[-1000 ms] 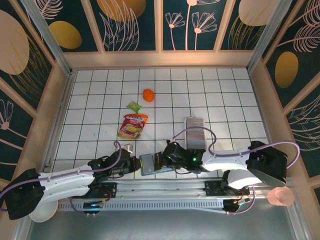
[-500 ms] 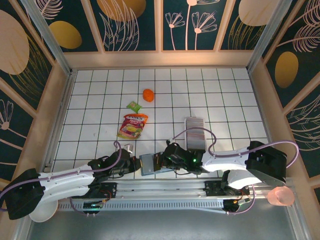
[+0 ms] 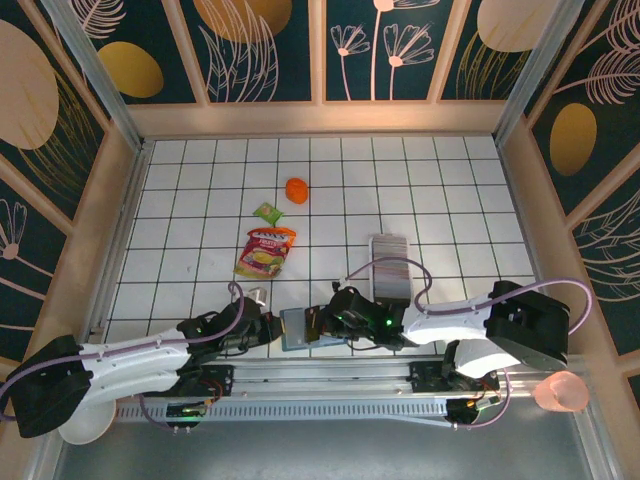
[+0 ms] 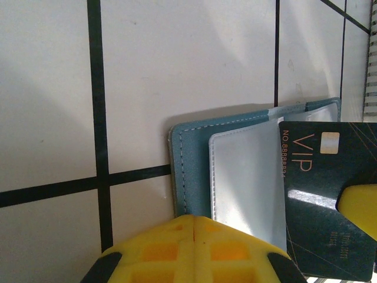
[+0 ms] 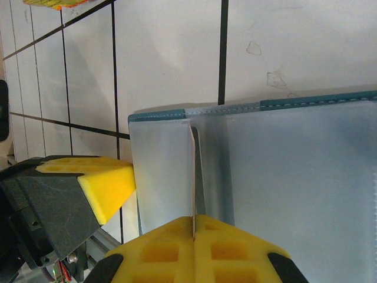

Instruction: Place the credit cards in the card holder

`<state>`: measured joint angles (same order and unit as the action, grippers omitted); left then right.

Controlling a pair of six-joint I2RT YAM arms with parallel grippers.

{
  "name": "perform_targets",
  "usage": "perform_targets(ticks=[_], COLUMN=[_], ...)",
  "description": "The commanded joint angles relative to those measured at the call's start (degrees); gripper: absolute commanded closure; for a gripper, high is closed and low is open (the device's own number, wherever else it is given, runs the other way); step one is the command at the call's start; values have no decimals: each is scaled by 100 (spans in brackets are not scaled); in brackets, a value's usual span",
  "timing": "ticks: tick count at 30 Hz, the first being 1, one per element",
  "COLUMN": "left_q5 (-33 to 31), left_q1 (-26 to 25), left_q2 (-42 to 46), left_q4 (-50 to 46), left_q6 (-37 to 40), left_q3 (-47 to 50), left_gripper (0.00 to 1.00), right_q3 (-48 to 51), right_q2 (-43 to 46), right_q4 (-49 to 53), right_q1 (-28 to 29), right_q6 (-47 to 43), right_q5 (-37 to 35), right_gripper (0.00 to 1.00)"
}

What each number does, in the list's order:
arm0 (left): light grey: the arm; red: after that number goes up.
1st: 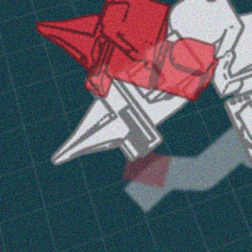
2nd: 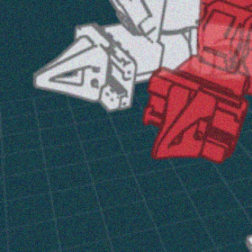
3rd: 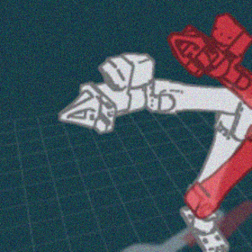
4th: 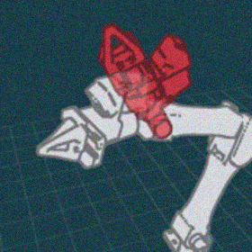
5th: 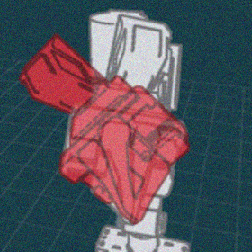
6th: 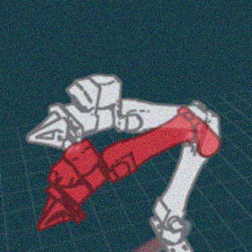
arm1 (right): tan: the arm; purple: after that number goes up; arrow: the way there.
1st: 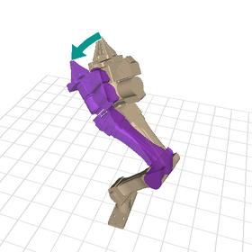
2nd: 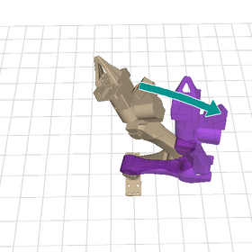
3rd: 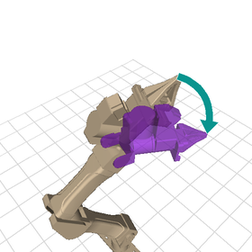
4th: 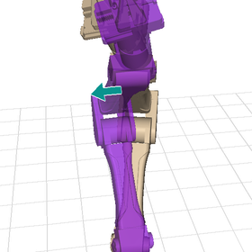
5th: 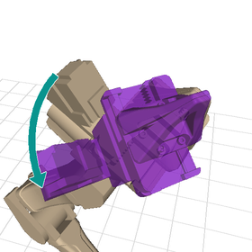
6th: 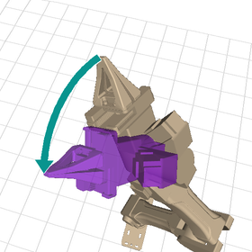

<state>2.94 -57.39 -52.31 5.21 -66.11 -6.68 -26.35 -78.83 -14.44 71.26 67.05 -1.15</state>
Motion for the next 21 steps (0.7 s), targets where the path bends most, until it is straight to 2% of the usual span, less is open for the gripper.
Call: perform_targets(ticks=[1, 13, 21], left_q5=[-7, -13, -42], left_q1=[-27, -20, -27], left_q2=[-97, -134, -137], left_q4=[15, 24, 16], left_q6=[-5, -5, -15], left_q3=[54, 70, 101], left_gripper=[100, 100, 100], right_q3=[60, 109, 23], right_q2=[-80, -178, -28], right_q4=[-206, -360, 167], right_q1=[59, 59, 55], right_q6=[99, 212, 204], right_q5=[-8, 220, 216], right_gripper=[100, 100, 100])
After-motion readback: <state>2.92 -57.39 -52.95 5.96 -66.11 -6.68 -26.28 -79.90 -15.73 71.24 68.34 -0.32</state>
